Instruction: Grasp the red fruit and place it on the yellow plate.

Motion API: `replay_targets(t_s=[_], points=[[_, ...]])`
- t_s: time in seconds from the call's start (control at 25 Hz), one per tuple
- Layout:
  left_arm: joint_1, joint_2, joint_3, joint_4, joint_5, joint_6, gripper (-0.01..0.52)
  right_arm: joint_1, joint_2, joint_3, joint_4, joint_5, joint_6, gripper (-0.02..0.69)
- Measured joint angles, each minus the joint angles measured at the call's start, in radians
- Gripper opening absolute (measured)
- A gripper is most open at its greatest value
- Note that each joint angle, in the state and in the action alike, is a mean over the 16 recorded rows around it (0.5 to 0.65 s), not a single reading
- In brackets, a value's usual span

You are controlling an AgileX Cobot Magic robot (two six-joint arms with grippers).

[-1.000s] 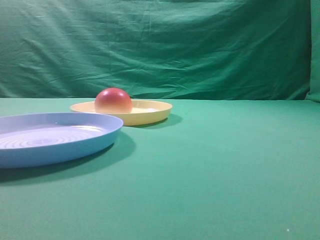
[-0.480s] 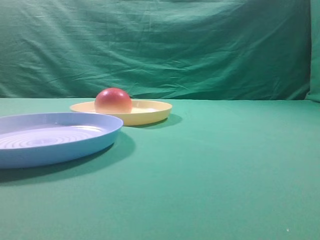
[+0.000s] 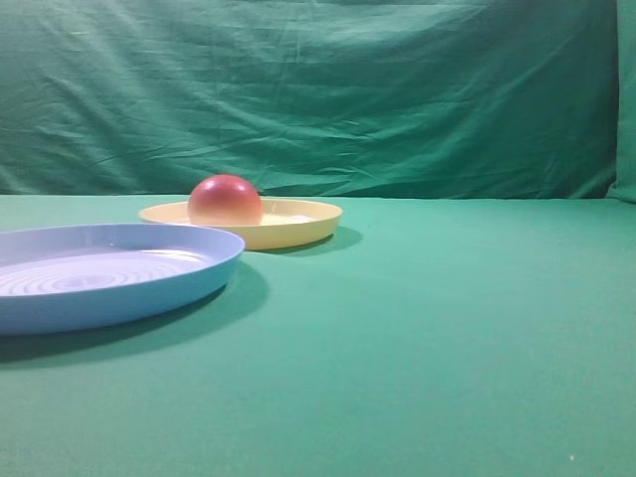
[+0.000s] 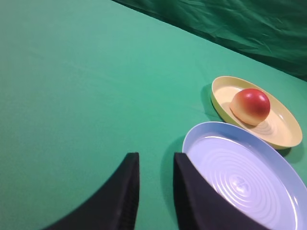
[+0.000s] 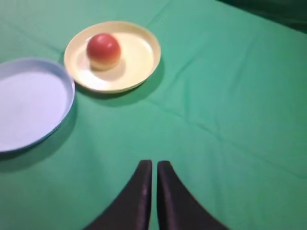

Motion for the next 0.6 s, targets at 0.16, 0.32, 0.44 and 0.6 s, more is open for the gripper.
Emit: replay_targets(t_s=[0.16,0.32,0.44,0.6], points=[[0.0,0.0,0.0,0.0,0.0,0.0,0.157,-0.09,-0.144,0.121,0.002,-0.036,-0.004,0.0],[0.0,0.0,0.0,0.0,0.0,0.0,0.157,-0.161,-0.28,0.235,0.002,-0.062,-0.009,0.0],[0.0,0.0,0.0,0.0,0.0,0.0,0.157,-0.199,-0.361,0.308,0.002,-0.076,-0.011,0.0],[0.0,0.0,0.0,0.0,0.0,0.0,0.157,-0.232,-0.438,0.381,0.002,-0.087,-0.012,0.0]])
